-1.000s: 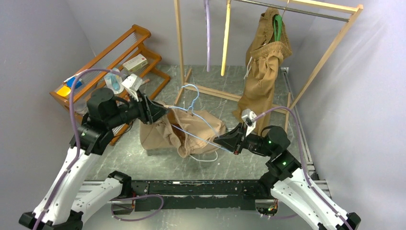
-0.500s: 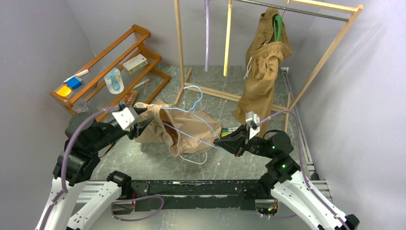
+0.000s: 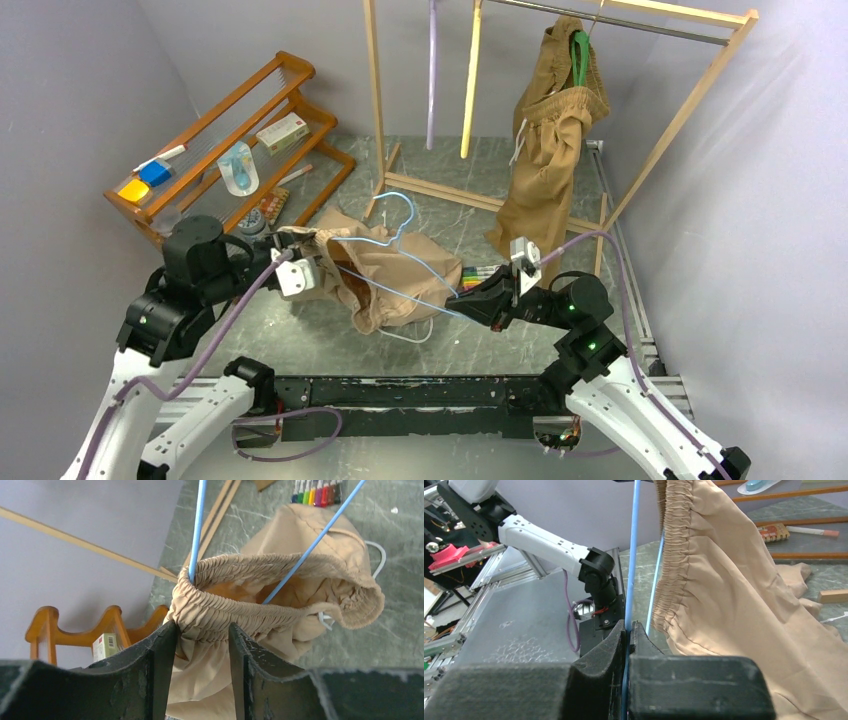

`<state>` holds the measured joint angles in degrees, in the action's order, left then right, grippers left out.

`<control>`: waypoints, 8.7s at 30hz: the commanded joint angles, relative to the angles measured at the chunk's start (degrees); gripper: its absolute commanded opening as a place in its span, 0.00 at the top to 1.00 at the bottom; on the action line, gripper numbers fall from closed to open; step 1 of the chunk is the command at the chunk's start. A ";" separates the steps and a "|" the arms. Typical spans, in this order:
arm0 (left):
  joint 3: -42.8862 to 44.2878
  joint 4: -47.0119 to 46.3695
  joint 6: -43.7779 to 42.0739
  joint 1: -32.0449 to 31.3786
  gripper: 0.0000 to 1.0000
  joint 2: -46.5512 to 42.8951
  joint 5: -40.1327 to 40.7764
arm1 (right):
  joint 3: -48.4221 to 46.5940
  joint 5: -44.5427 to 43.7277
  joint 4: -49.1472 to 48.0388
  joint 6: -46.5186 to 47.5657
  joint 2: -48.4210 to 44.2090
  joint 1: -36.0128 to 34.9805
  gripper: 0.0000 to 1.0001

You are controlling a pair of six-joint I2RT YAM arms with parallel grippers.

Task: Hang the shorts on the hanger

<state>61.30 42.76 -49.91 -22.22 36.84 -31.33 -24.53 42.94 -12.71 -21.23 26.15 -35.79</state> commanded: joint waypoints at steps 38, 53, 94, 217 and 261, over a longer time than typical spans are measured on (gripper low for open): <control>15.77 20.49 -7.03 0.35 0.55 12.39 -24.05 | -4.82 7.23 -4.93 11.07 3.52 0.10 1.00; 19.61 19.63 -3.92 0.36 0.34 10.69 -18.80 | -8.11 5.06 -3.42 16.54 7.92 0.03 1.00; 22.87 26.93 -6.85 0.34 0.70 15.05 -26.87 | -9.40 10.60 -0.77 15.94 9.44 0.09 1.00; -11.11 -12.56 40.18 0.37 0.93 -9.51 -3.59 | -35.39 -50.35 40.06 -18.59 31.62 1.34 1.00; -8.21 -9.26 29.27 0.33 0.93 0.24 -14.67 | -35.70 -19.35 30.22 -23.04 29.19 1.06 0.92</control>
<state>52.14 36.73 -20.62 -22.20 37.76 -39.83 -60.07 29.04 13.87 -49.87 55.55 -34.37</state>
